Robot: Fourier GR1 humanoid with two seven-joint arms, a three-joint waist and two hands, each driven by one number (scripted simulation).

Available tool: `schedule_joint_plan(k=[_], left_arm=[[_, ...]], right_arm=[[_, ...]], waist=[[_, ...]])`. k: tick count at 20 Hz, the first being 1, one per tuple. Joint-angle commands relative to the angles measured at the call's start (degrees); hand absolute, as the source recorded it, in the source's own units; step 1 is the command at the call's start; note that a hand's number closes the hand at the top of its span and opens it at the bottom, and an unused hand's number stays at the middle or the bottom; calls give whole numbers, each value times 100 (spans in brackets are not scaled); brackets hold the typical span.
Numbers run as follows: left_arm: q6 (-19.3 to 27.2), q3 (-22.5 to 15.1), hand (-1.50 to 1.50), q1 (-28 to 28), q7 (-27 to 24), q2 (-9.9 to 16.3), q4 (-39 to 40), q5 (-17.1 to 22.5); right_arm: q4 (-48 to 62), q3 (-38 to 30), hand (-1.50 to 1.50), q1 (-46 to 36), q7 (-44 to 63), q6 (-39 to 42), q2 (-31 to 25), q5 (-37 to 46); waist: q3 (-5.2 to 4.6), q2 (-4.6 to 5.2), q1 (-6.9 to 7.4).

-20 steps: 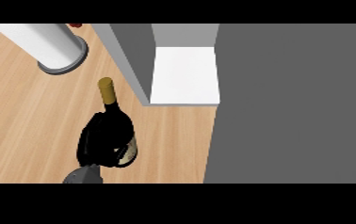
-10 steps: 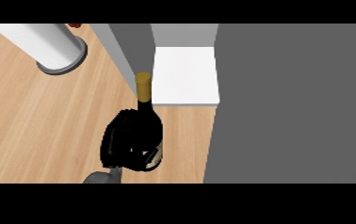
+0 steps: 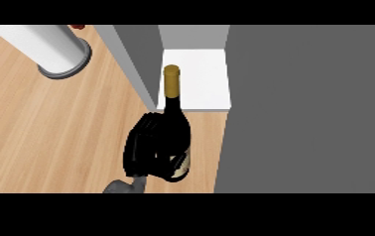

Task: Pick up the wine, place it into the cabinet and close the cabinet

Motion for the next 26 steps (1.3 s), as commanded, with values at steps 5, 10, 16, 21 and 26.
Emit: schedule_joint_plan(k=[5,10,16,21,26], left_arm=[[372,-392,150,-618,-658,-3,1033,832],[-54,-237,150,-926,-816,-3,1669,918],[547,-955,150,-1908,-1558,-3,2344,1933],[389,-497,150,-1990,-1257,-3,2303,1577],[879,-1049,150,-2785,-1506,-3,2774,2618]], right_arm=[[-213,-690,-150,39,105,182,-230,-852],[-262,-210,-150,-4,191,9,16,-425],[-130,-161,-150,82,43,184,-4,-428],[61,-529,-150,18,-160,262,-107,-683],[448,-368,-150,59,-428,303,36,-639]], waist=[[0,10,-29],[-1,5,-9],[-3,13,-65],[1,4,-12],[-1,23,-92]])
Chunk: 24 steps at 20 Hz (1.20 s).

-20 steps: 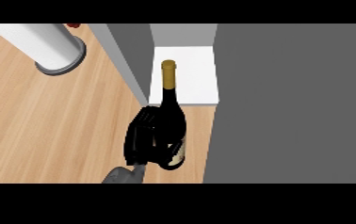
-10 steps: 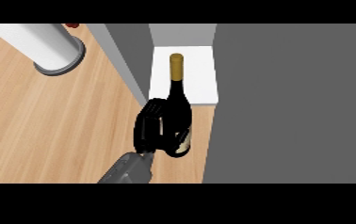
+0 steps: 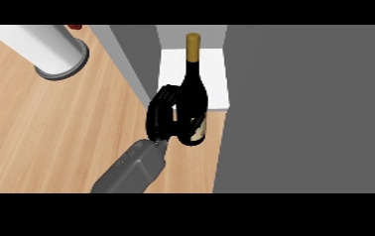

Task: Pick up the wine, place it into the cabinet and close the cabinet

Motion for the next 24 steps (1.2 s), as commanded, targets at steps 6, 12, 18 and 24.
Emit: schedule_joint_plan(k=[6,12,18,24], left_arm=[[64,-323,150,-630,-491,-1,902,1086],[-92,141,150,-1502,-276,-1,1521,1059],[-656,863,150,-2339,320,161,2571,777],[-144,697,150,-2846,522,-1,2719,1048]], right_arm=[[-149,56,-150,176,-109,43,63,-144],[-162,387,-150,422,-302,160,107,117],[47,154,-150,-151,-18,-83,46,69],[397,-68,-150,226,-710,320,-12,-188]], waist=[[-2,21,-102],[-1,23,-114],[-1,32,-43],[2,77,-230]])
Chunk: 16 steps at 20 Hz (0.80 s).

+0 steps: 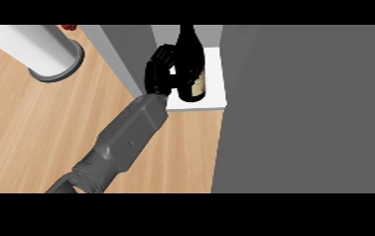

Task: Pick up the wine, place it into the cabinet and close the cabinet

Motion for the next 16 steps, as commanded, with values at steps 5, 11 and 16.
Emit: schedule_joint_plan(k=[5,11,16], left_arm=[[74,43,150,-631,265,1,686,121],[126,14,150,-777,262,1,584,368],[60,-284,150,-303,2,1,520,512]], right_arm=[[189,113,-150,181,-414,223,29,40],[483,-157,-150,-660,-59,-21,-42,-172],[267,262,-150,-458,-54,5,79,24]], waist=[[2,48,-166],[-3,78,-199],[-6,102,-391]])
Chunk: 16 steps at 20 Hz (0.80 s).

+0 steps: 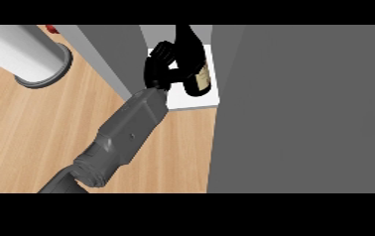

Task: Pick up the wine, place it into the cabinet and close the cabinet

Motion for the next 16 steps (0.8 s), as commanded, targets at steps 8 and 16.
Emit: schedule_joint_plan(k=[8,16], left_arm=[[116,-777,150,591,-267,0,-546,412],[445,-817,150,377,-555,0,-748,1047]], right_arm=[[-153,275,-150,47,70,22,51,27],[39,108,-150,-215,64,0,51,-162]], waist=[[-1,17,-277],[-5,41,-342]])
